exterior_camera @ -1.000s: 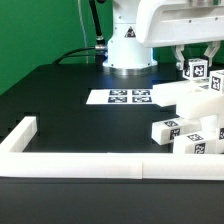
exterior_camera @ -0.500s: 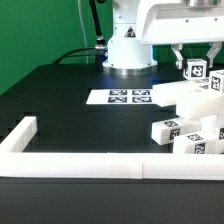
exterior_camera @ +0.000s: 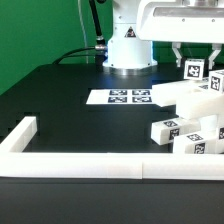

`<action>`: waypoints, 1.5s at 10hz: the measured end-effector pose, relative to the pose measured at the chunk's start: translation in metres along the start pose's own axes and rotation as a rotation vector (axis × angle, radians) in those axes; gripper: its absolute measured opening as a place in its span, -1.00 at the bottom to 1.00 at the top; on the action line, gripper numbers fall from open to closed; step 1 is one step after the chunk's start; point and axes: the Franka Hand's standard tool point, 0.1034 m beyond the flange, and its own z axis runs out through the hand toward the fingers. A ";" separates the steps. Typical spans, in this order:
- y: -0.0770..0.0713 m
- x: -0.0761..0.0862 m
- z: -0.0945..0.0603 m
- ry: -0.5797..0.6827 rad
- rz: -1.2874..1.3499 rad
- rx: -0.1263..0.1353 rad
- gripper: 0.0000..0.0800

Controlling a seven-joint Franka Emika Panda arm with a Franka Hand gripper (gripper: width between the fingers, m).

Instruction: Assemble chair

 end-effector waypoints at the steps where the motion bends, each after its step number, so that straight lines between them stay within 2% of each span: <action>1: 0.000 0.000 0.000 0.000 0.058 0.001 -0.28; 7: -0.003 -0.002 0.000 -0.002 0.457 0.002 -0.28; 10: -0.003 -0.002 0.000 -0.004 0.508 0.005 -0.28; 12: -0.003 -0.002 0.000 -0.004 0.495 0.005 0.51; 13: -0.003 -0.003 0.001 -0.007 0.475 0.001 0.59; 15: -0.002 -0.002 0.000 -0.003 0.212 -0.005 0.61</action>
Offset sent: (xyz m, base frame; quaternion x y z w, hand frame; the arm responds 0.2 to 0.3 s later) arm 0.0000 0.0000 0.0000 0.0000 0.0000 0.1296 0.9916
